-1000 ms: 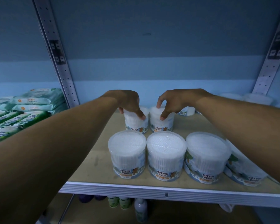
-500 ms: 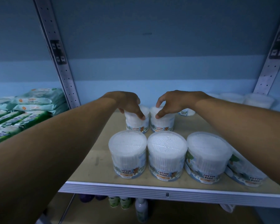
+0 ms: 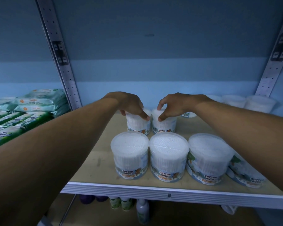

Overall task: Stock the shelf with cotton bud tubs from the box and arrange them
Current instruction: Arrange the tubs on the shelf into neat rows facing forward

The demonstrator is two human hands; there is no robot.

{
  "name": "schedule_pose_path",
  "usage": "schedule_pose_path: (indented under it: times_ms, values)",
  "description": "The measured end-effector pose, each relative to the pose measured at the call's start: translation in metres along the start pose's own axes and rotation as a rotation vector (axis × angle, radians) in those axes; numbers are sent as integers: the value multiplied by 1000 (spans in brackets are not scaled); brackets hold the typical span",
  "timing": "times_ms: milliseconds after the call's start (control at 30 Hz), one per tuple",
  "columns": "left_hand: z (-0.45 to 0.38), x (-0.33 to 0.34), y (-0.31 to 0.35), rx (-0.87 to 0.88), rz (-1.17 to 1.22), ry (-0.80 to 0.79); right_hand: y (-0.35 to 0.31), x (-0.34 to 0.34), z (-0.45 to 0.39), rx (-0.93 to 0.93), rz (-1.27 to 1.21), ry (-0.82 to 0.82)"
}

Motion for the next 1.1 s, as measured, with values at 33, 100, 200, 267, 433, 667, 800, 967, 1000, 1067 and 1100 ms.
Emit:
schedule_pose_path:
  times_ms: [33,100,200,267,433,667,800,967,1000,1067,1100]
  values:
    - [1,0,0,-8,11,5,0,0,2,-1,-5,-1]
    - [4,-1,-1,-21,23,12,-1,0,5,-5,-17,-1]
    - [10,-2,-1,-25,25,17,-4,0,11,-10,-8,-11]
    - [13,-2,0,-22,26,14,-6,0,15,-12,0,-18]
    - [23,-2,-1,-22,26,13,-12,0,27,-14,21,-37]
    - [33,-1,-1,-23,44,3,-16,1,37,-9,21,-53]
    - [38,-1,-1,-27,48,-2,-14,2,40,6,-14,-62]
    - [42,-1,-2,-32,44,-6,-16,3,43,6,-13,-67]
    - [43,0,-2,-30,44,-7,-16,3,43,5,-13,-68]
    - [45,1,-2,-31,46,-6,-16,3,45,2,-13,-69]
    - [46,1,-2,-32,47,-4,-17,3,46,2,-13,-70]
Point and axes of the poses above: each hand's wrist, its own z-axis away from the middle knuckle, its own x-axis out of the palm, y = z × x, the point moved 10 cm from there along -z, towards the middle knuckle, and after that the axes turned 4 degrees about x, right-handed, at the moved point
